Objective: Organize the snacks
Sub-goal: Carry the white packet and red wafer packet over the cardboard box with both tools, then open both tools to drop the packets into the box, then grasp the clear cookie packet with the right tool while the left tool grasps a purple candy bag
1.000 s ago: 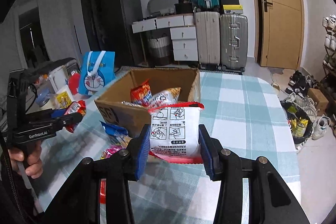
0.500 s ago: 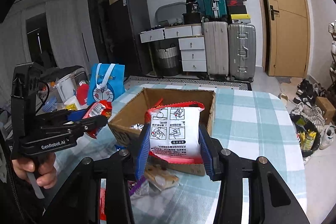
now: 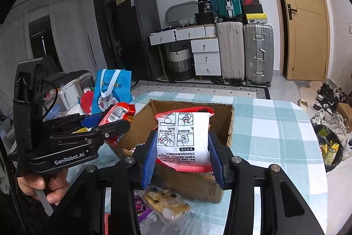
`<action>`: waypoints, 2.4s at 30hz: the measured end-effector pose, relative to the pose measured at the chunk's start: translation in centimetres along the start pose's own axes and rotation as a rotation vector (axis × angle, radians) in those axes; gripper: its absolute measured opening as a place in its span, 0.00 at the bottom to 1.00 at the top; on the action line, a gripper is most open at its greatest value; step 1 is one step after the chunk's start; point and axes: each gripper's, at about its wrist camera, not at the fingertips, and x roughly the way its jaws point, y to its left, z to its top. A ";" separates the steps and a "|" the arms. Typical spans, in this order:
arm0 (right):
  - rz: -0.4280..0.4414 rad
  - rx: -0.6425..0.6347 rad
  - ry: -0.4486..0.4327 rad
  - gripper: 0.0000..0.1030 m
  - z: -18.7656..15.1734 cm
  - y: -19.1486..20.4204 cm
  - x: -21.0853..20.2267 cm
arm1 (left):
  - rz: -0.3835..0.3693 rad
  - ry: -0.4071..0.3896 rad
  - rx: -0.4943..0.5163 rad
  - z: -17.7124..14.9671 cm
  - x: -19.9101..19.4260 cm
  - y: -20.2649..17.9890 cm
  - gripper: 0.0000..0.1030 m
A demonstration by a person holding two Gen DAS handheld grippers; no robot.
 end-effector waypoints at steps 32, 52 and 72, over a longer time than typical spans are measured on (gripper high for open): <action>-0.014 -0.012 0.082 0.43 -0.2 -1.8 6.7 | 0.022 0.078 0.042 -0.9 9.2 -0.6 0.41; -0.084 0.001 0.023 1.00 -1.8 -1.5 -0.2 | 0.020 0.017 0.000 -3.2 0.6 1.0 0.99; -0.050 0.036 0.126 1.00 -7.2 -0.4 -2.5 | -0.007 0.140 -0.003 -12.9 -3.6 2.5 0.99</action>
